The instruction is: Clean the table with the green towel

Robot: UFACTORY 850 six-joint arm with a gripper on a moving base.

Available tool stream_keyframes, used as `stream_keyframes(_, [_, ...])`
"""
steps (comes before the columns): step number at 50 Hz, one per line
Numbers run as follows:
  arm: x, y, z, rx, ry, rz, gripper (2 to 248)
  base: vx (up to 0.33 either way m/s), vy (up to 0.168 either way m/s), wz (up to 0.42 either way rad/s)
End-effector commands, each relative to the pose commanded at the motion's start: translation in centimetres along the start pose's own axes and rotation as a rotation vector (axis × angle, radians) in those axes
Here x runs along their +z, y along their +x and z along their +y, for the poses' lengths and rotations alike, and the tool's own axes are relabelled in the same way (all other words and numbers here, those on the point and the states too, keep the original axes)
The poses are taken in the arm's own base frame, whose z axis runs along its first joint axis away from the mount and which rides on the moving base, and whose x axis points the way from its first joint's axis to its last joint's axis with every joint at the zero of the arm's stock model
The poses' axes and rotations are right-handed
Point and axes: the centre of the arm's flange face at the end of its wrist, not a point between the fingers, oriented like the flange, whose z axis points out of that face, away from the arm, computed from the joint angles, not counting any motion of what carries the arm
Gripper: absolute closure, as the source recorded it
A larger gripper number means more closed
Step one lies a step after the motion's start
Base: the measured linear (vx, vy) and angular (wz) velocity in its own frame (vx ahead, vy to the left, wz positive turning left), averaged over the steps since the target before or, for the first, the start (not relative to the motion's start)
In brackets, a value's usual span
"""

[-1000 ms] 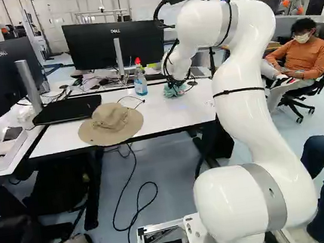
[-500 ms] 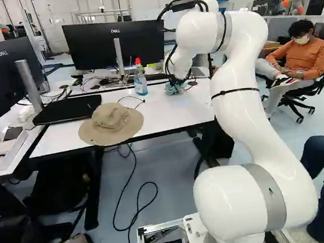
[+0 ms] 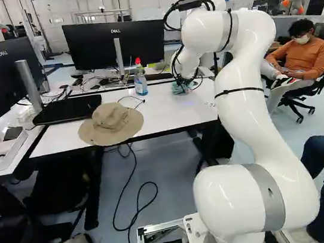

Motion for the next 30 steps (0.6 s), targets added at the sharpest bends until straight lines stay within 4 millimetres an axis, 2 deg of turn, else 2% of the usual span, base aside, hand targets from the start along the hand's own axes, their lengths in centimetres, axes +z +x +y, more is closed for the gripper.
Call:
stream_keyframes(13, [-1.8, -1.2, 0.3, 0.002, -0.003, -0.021, 193, 0.000, 0.000, 0.000])
stream_keyframes(30, [-4.0, -2.8, -1.2, -0.013, 0.012, -0.046, 193, 0.000, 0.000, 0.000])
